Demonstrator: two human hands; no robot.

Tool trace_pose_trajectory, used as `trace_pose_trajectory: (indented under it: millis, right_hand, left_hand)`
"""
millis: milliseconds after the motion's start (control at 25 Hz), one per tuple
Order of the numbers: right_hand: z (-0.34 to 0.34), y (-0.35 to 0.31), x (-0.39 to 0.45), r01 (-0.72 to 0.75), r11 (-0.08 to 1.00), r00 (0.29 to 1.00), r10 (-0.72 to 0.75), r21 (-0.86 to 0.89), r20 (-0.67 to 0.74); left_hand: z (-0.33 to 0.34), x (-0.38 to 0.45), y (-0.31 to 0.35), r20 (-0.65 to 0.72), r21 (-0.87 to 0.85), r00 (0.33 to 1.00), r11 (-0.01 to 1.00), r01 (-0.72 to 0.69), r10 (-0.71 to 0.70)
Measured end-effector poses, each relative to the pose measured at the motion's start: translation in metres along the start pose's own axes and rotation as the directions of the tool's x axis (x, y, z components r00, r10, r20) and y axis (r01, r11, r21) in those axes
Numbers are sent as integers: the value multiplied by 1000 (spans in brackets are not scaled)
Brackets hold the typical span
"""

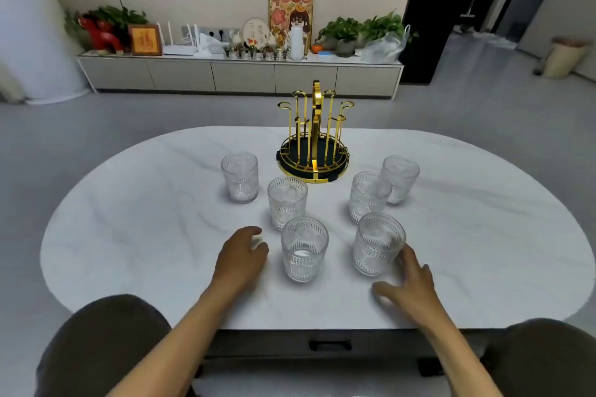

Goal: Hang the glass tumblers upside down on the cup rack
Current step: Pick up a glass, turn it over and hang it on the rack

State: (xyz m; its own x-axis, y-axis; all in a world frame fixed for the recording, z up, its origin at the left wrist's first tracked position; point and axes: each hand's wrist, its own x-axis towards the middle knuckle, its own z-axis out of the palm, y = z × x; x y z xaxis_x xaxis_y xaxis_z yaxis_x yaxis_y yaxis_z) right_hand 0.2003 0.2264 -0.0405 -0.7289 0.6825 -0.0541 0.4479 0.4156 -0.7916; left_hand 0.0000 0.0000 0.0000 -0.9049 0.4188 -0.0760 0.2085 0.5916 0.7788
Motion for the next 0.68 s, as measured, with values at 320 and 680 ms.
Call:
trace_pose_trajectory:
  millis: [320,680]
  right_hand:
    - [20,-30,-3,-26,957,960,104,288,-260]
    - [-7,-113,-9,193,446,975,9,874,-220]
  left_hand:
    - [-13,-16,76,-240,-244,910,887,-392,336]
    - [3,-22,132,67,-632,889,709,-315,454]
